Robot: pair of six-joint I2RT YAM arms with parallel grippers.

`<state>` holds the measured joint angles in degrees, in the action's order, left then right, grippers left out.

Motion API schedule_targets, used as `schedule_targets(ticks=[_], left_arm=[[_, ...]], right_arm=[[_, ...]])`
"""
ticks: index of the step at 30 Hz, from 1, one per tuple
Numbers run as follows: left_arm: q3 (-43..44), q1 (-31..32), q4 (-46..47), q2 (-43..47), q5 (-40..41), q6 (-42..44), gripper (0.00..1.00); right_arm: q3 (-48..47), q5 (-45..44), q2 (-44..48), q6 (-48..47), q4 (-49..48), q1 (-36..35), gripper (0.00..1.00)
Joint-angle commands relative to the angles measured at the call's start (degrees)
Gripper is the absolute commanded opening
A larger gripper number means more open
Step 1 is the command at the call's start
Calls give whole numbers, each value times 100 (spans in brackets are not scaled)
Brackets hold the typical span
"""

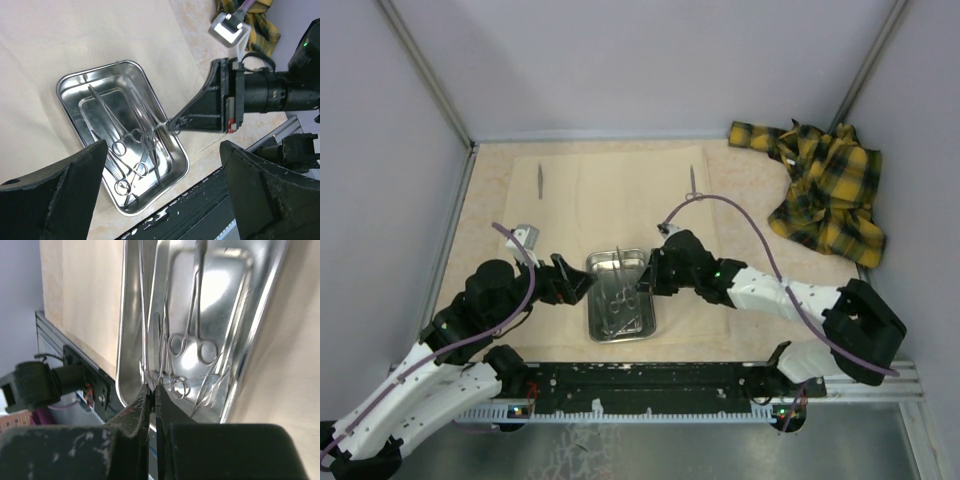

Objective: Open and lay out the surgical kit
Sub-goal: Pick up the medical item from the container, then place the medical item in the surgical kit.

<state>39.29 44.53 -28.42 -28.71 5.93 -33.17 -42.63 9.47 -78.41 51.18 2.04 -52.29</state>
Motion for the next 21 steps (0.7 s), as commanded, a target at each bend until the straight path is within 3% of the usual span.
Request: schedule_targets(ticks=[1,11,21], left_arm=[[130,20,167,14,-45,43,99],[80,20,112,106,-45,5,99],[-32,20,175,137,-51,-14,100]], right_arm=[[-12,-63,638,-221,184,469,0],[-464,735,669,-987,488,2335,0],[-1818,2035,-1173,-1373,-338,3560,0]])
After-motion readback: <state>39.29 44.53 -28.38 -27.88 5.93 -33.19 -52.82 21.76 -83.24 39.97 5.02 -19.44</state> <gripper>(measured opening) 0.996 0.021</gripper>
